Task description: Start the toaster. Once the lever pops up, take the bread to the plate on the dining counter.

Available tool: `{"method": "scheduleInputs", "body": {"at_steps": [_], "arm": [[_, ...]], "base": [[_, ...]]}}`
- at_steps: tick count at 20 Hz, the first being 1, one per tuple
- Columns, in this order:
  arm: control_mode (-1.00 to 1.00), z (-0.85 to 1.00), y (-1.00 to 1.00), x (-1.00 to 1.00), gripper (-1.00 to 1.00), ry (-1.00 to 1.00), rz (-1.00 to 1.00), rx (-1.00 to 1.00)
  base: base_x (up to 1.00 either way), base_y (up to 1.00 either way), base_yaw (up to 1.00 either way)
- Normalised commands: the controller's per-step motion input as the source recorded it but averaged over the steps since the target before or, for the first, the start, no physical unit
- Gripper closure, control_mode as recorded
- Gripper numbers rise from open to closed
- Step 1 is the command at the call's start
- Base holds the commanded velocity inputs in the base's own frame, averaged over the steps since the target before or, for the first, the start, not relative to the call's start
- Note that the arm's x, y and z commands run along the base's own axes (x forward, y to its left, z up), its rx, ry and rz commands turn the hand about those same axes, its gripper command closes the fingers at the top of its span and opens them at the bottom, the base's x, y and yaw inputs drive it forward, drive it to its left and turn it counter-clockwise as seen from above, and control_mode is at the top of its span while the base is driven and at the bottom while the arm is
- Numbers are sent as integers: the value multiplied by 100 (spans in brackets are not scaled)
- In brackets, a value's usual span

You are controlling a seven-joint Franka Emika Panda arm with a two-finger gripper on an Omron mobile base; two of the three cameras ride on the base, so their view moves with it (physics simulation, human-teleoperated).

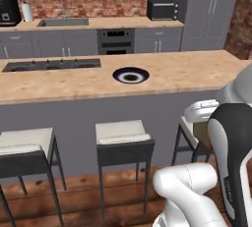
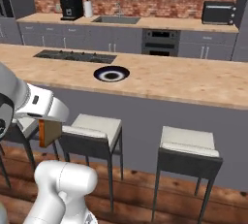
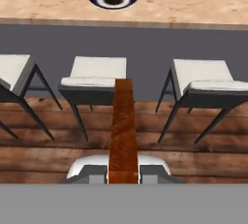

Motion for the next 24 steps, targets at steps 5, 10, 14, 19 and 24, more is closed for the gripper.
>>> {"method": "scheduleInputs", "body": {"at_steps": [5,10,14,19,24], "arm": [[100,0,0,0,100,0,0,0],[100,0,0,0,100,0,0,0],[100,0,0,0,100,0,0,0],[100,0,0,0,100,0,0,0],[100,0,0,0,100,0,0,0]], "base": [[64,0,-13],[50,5,-13],[31,15,-13],[22,10,-13],[42,15,-8]]}}
